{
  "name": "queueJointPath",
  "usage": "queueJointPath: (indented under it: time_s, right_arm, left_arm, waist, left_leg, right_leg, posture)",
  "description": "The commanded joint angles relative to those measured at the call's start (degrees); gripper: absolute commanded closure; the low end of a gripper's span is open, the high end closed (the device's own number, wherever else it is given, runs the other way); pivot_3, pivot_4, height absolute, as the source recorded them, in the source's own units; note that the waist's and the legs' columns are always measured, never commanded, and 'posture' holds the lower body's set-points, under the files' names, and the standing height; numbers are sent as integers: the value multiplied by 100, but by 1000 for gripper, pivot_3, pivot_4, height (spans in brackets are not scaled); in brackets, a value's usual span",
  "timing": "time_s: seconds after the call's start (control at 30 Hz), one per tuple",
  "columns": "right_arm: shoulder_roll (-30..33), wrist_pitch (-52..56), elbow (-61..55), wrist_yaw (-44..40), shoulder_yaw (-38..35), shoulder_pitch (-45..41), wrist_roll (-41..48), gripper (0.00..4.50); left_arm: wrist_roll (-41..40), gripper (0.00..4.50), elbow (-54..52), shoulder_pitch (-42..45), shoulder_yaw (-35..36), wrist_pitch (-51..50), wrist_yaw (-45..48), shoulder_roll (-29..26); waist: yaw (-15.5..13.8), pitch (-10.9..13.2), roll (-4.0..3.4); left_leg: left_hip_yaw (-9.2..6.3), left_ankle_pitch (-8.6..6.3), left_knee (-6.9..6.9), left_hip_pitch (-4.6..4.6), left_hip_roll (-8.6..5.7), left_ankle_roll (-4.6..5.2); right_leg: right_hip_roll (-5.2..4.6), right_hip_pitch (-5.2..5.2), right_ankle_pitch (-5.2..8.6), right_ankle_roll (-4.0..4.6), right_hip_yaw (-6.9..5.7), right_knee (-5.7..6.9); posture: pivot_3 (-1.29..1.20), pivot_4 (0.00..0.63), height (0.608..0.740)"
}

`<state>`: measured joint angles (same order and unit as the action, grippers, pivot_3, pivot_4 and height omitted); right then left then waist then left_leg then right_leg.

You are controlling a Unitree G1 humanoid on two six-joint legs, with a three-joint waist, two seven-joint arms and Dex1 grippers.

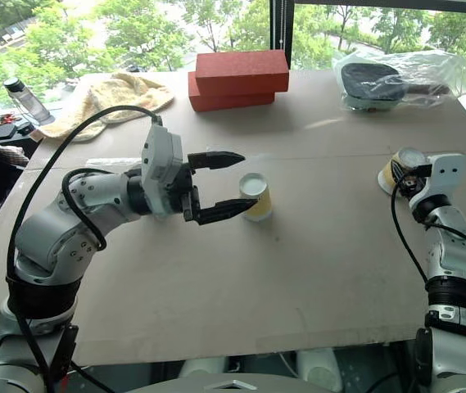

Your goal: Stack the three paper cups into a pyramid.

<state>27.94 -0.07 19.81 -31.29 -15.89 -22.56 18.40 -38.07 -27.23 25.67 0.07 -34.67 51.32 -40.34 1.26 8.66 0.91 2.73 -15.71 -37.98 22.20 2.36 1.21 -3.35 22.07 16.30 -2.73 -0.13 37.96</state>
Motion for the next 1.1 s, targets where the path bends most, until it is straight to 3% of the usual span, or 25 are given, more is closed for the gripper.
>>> queueJointPath:
  time_s: [0.03, 0.2, 0.43, 0.97, 1.03, 1.1]
  right_arm:
    - [-103, 392, -1023, -518, 379, 66, 360, 2531]
    - [-373, 908, -2032, -1031, 1234, 310, 488, 2531]
    - [-499, 827, -2060, -1254, 1818, 385, 148, 2531]
    - [-737, 747, -1919, -1252, 1988, 281, -102, 2531]
    - [-750, 773, -1926, -1261, 1969, 282, -107, 1511]
    - [-730, 803, -1948, -1308, 1943, 302, -82, 882]
  left_arm:
    - [-112, 0, -209, -213, 440, 232, 285, -247]
    - [-218, 0, -194, -892, 1053, 393, 594, -575]
    - [-268, 0, -213, -1480, 1436, 569, 836, -720]
    - [-245, 0, -123, -1567, 1386, 743, 899, -739]
    - [-254, 0, -132, -1575, 1396, 749, 888, -737]
    - [-253, 0, -145, -1611, 1411, 759, 859, -714]
  waist:
    - [2, 0, -1]
    - [-48, 0, -1]
    - [-86, 1, -1]
    - [-54, 1, -1]
    - [-54, 1, -1]
    - [-55, 1, -1]
  left_leg:
    - [-2, 0, 0, 0, 3, 0]
    - [-6, -1, 0, 2, 16, 2]
    - [-19, -13, -12, 19, -1, 21]
    - [-29, -14, -16, 23, -1, 23]
    - [-29, -14, -16, 23, -1, 23]
    - [-29, -14, -16, 23, -2, 23]
  right_leg:
    - [1, 0, 0, 0, 0, 0]
    - [1, 0, 0, 0, -5, -1]
    - [-21, 1, 0, 1, -36, -4]
    - [-17, 1, 0, 1, -45, -2]
    - [-17, 1, 0, 1, -45, -1]
    - [-17, 1, 0, 1, -45, -2]
  posture:
    - [0, 150, 740]
    - [0, 150, 740]
    - [0, 150, 740]
    - [0, 150, 740]
    - [0, 150, 740]
    - [0, 150, 740]
